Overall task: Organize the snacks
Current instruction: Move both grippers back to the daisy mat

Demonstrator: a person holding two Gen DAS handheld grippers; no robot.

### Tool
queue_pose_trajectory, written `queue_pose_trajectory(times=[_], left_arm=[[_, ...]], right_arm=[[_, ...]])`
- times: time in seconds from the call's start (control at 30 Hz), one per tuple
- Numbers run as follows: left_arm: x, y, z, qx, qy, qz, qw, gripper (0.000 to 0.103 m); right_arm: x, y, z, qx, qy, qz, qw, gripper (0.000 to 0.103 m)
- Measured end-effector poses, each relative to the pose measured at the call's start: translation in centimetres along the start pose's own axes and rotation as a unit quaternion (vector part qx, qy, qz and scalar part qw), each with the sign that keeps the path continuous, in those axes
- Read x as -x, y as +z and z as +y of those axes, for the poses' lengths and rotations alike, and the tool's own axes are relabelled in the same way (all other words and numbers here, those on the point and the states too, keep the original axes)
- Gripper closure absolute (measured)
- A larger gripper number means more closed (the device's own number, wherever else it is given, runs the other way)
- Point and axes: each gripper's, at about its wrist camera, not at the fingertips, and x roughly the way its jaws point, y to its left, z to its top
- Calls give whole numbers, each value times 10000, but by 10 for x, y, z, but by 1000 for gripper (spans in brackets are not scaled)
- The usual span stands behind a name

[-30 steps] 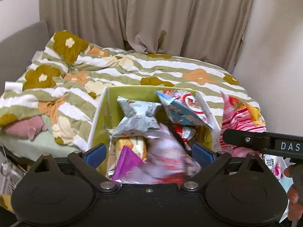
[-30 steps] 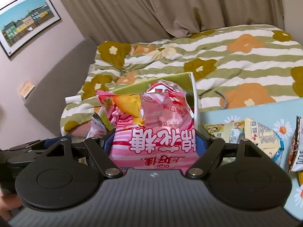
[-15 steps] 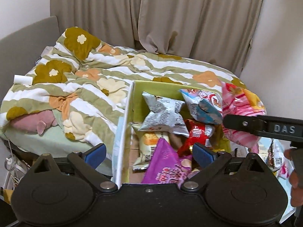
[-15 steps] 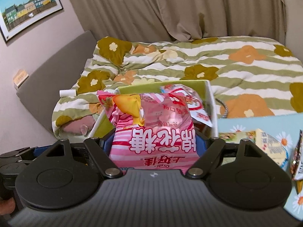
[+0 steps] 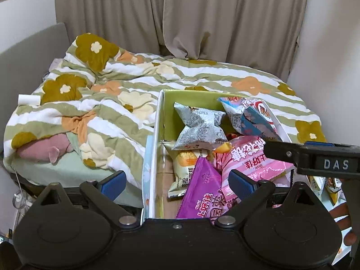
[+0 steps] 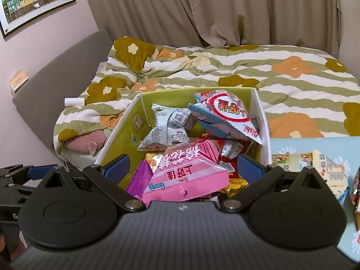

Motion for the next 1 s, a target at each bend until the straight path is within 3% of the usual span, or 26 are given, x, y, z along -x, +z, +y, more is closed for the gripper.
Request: queue_pose_trajectory(times=[0.3,0.53,0.73,1.0], left_arm=[[15,8,-20,-103,-92,-253,9996,4],[27,8,-65,-243,-199,-427,9986,4],[35,5,-119,-207,-367,-542,9976,4],[21,2,-198,-361,-678,-441,9961,4]], right_arm=[[28,5,-14,-4,-81,-239,9997,0],[64,9,-47,-264,-67,-631,9976,0],[101,9,-101,-438,-41,-780,9960,0],[146,-4,-197,-568,-480,-633,9952,0]])
